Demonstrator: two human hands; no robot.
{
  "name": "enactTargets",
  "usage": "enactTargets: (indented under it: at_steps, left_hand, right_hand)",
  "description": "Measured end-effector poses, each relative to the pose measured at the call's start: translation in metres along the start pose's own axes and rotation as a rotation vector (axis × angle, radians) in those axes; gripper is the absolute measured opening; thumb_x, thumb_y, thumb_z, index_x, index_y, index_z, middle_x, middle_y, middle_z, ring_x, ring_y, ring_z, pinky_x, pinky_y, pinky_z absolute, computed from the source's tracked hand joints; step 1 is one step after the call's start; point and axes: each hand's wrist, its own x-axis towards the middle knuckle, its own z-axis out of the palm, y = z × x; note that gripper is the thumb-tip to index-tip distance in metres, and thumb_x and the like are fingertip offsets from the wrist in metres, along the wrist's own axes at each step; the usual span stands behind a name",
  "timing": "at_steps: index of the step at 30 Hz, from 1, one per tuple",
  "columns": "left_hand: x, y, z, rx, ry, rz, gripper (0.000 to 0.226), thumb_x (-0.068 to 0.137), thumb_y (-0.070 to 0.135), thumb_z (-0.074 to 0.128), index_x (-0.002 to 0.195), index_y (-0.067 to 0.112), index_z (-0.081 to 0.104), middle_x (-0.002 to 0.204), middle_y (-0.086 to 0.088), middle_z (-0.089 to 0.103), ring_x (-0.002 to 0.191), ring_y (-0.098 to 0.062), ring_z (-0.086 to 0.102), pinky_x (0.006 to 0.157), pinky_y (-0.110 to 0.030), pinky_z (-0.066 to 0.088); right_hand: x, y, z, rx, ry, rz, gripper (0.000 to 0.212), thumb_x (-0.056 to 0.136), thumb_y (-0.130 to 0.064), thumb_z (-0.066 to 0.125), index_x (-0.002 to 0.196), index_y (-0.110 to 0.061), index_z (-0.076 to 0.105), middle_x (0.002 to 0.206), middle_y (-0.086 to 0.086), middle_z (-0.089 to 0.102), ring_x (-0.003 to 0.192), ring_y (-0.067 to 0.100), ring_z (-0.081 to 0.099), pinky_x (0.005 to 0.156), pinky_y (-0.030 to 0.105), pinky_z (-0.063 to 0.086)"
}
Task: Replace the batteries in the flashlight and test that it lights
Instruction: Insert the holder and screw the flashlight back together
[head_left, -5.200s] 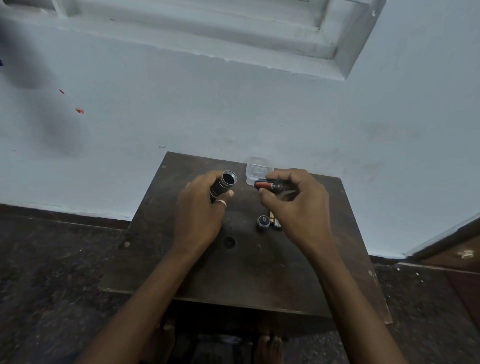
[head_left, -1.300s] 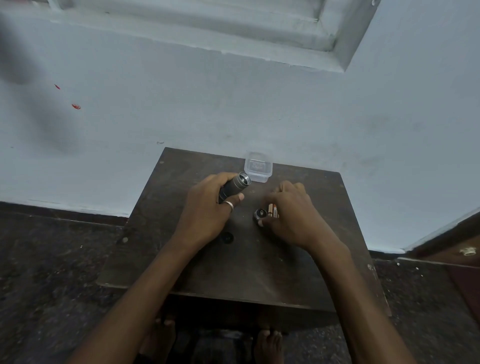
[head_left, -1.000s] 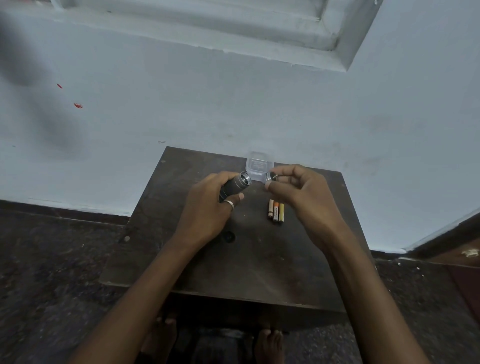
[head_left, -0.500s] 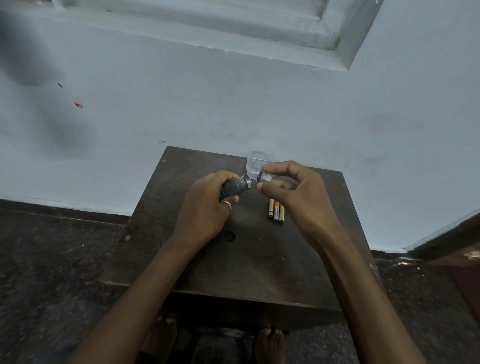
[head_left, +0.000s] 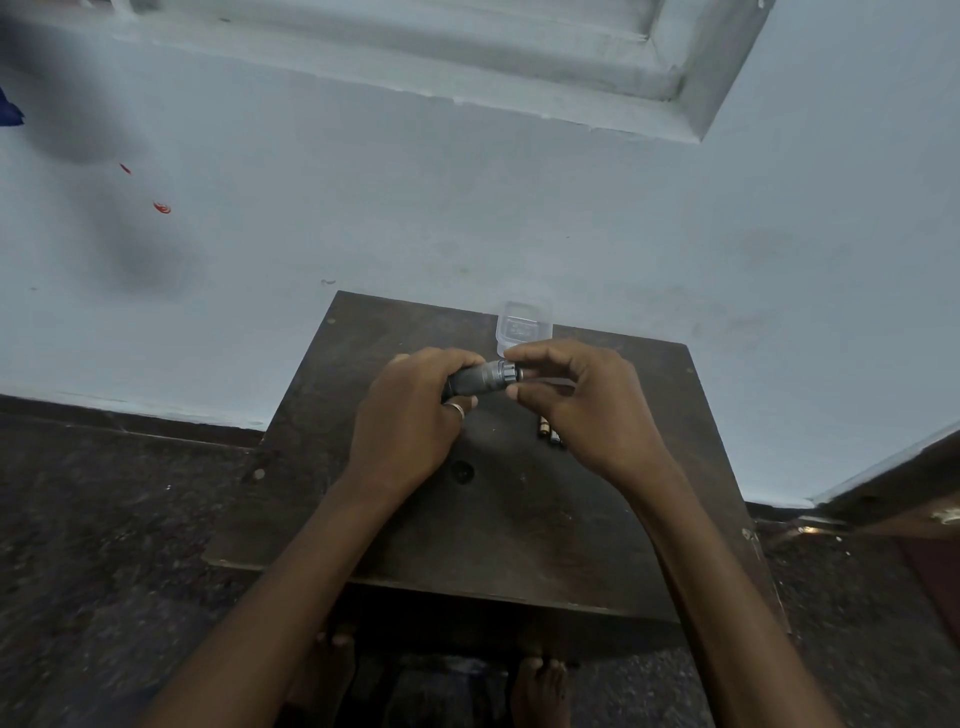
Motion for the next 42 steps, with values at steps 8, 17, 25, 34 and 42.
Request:
enactTargets:
  at_steps: [8,17,25,34,42]
  left_hand:
    - [-0.0007,0.0012,-0.0006,0.032,0.012,0.013,0.038,0.079,0.018,0.077,0.113,0.031,0.07,0.102,0.009,0.072,0.094,-0.017,0.058,0.076,-0.032,0.048]
    - [-0.0012,0.0018,-0.0012,0.033,0.0,0.016,0.036,0.08,0.018,0.075,0.111,0.034,0.069,0.101,0.013,0.071,0.095,-0.015,0.056,0.076,-0.034,0.049]
    - [-0.0006,-0.0007,-0.0031,0.032,0.004,0.014,0.037,0.078,0.016,0.076,0.11,0.034,0.069,0.101,0.014,0.07,0.094,-0.014,0.055,0.076,-0.033,0.049]
    - [-0.0012,0.0009,-0.0046,0.036,0.011,0.057,0.034,0.08,0.017,0.074,0.109,0.035,0.069,0.1,0.015,0.07,0.097,-0.012,0.055,0.074,-0.031,0.048]
    - [-0.0021,0.0022,-0.0058,0.082,-0.005,0.078,0.035,0.081,0.017,0.072,0.112,0.035,0.069,0.103,0.017,0.068,0.101,-0.01,0.053,0.073,-0.025,0.043]
  right_hand:
    - [-0.0001,0.0015,-0.0011,-0.014,-0.019,0.007,0.031,0.082,-0.016,0.081,0.112,-0.02,0.076,0.091,-0.015,0.071,0.082,-0.017,0.062,0.074,0.0,0.044]
    - [-0.0007,0.0043,0.0032,0.01,0.001,0.076,0.013,0.087,-0.034,0.075,0.098,-0.028,0.074,0.076,-0.003,0.075,0.075,0.012,0.073,0.072,0.032,0.06]
    - [0.0001,0.0055,-0.0022,0.082,-0.123,0.095,0.03,0.082,-0.014,0.08,0.111,-0.02,0.074,0.086,-0.006,0.077,0.078,0.004,0.073,0.076,0.017,0.056]
    - [-0.0008,0.0035,0.0037,0.028,-0.131,0.158,0.037,0.097,-0.043,0.058,0.079,-0.013,0.071,0.066,-0.001,0.074,0.061,0.007,0.071,0.066,0.031,0.058]
    - [-0.0026,0.0025,0.0063,0.031,-0.029,0.193,0.035,0.095,-0.048,0.06,0.079,-0.018,0.069,0.066,0.0,0.071,0.061,0.01,0.068,0.061,0.03,0.057]
